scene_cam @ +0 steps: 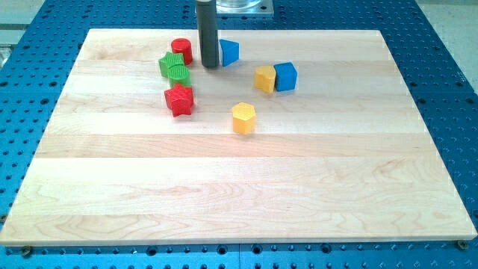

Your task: Slightly nudge the red star and the green blocks

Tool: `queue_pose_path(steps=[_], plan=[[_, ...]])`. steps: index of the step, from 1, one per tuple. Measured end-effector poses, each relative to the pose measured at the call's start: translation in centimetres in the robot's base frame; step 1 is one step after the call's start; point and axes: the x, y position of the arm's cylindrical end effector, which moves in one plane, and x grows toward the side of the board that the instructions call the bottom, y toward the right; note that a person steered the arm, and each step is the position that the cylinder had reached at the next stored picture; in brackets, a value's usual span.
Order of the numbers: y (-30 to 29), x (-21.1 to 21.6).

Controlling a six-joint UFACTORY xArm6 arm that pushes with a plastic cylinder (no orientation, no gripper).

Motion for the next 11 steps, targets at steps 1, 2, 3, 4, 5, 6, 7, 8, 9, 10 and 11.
queue_pose_path(steps=[1,2,3,4,5,6,7,8,9,10,11], plan=[[1.9,-1.3],[2.1,1.0],[0.3,5.7],[-1.6,8.7],[-2.4,8.7],[-2.5,8.7],[-4.2,8.7],[-3.6,9.5],[-0.6,11.7],[-0.6,13.7],[-1.8,13.7]])
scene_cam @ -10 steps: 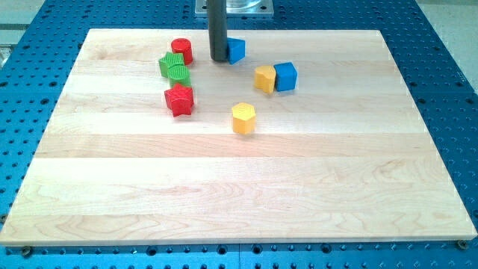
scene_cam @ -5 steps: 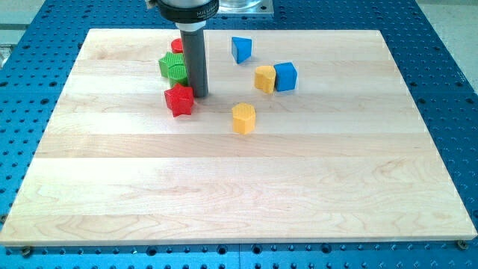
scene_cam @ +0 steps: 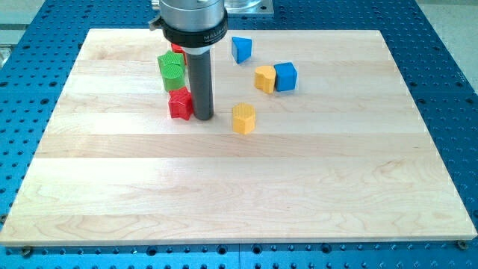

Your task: Slightly nudge the red star and the green blocks

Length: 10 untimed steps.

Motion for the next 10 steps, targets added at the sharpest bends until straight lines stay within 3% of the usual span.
queue_pose_path(steps=[3,4,8,9,10], plan=[[-3.8,0.1],[-1.6,0.7],[-1.5,0.7],[1.6,0.7],[7.6,-3.3]])
